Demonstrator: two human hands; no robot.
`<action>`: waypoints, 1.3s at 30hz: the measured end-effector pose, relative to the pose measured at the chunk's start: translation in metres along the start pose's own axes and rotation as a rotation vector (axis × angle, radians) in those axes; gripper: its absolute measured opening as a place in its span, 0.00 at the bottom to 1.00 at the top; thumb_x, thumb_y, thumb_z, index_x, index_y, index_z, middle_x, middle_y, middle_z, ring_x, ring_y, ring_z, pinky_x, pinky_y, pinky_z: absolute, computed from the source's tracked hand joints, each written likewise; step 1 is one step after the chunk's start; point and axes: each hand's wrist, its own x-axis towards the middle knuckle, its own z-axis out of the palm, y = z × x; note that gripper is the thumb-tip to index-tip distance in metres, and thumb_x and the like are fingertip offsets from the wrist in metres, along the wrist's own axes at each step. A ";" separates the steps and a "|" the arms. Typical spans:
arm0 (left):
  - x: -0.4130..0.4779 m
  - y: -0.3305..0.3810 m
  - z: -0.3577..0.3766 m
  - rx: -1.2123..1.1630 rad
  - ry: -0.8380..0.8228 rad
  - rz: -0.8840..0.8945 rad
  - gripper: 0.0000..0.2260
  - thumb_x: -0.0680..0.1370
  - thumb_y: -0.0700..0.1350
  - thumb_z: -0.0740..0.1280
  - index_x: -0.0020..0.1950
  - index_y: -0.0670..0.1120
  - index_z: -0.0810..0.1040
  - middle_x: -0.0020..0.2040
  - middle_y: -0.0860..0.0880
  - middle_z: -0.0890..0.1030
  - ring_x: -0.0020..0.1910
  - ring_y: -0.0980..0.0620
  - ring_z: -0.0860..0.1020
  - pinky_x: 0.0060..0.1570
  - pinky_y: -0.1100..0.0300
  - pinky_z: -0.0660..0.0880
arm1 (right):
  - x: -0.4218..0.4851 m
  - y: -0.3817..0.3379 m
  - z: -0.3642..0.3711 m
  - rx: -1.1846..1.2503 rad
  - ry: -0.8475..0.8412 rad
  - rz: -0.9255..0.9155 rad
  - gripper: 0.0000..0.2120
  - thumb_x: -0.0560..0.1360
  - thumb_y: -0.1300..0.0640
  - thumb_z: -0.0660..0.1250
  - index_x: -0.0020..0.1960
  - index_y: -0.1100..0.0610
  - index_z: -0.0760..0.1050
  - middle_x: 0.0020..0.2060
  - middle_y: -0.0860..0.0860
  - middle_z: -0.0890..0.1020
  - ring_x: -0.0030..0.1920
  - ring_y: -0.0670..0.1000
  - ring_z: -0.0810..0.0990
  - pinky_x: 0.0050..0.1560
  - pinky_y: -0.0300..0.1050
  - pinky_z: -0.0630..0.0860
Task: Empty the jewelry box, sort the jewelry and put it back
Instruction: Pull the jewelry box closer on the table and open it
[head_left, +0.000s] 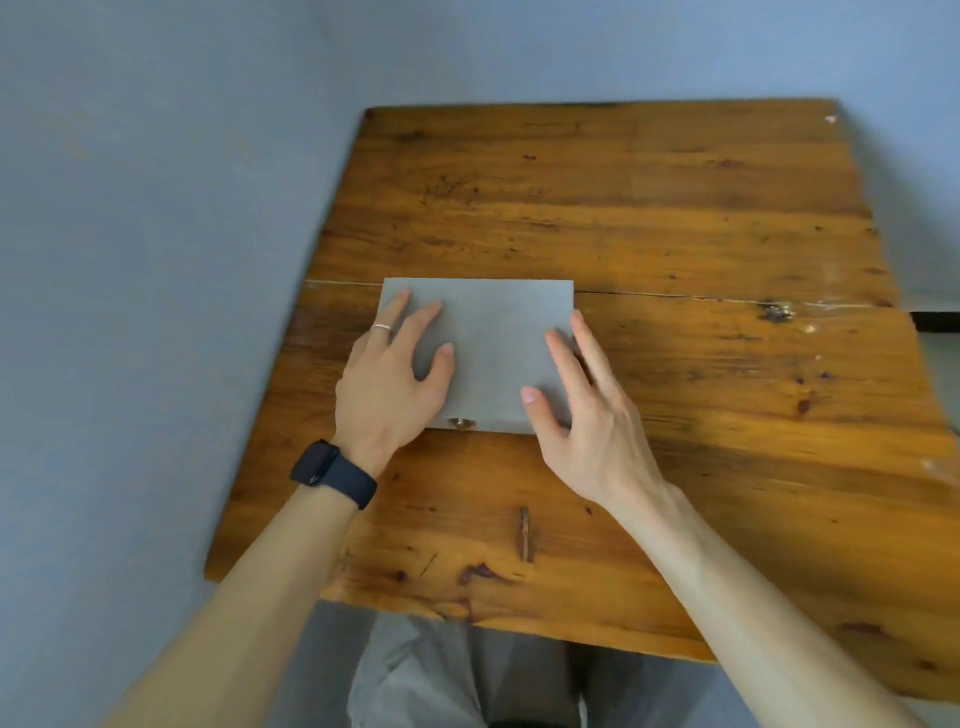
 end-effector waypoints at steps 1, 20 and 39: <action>-0.005 0.001 -0.001 -0.002 -0.028 0.016 0.24 0.80 0.62 0.58 0.76 0.60 0.65 0.80 0.54 0.59 0.74 0.43 0.66 0.64 0.45 0.72 | -0.007 -0.003 -0.002 -0.005 -0.007 0.001 0.32 0.81 0.40 0.57 0.79 0.56 0.61 0.81 0.51 0.52 0.75 0.52 0.66 0.63 0.41 0.73; -0.164 0.005 0.021 0.267 0.011 0.470 0.35 0.79 0.69 0.53 0.81 0.54 0.55 0.81 0.51 0.56 0.81 0.48 0.51 0.78 0.45 0.46 | -0.150 -0.009 -0.035 -0.055 0.065 0.131 0.49 0.68 0.25 0.64 0.80 0.45 0.50 0.81 0.46 0.50 0.77 0.49 0.60 0.64 0.40 0.63; -0.158 0.006 0.033 0.454 0.258 0.673 0.30 0.77 0.64 0.65 0.77 0.54 0.68 0.71 0.34 0.72 0.70 0.30 0.70 0.60 0.29 0.72 | -0.151 -0.002 -0.029 -0.104 0.172 0.118 0.46 0.67 0.23 0.64 0.77 0.42 0.55 0.76 0.46 0.66 0.71 0.47 0.70 0.58 0.39 0.73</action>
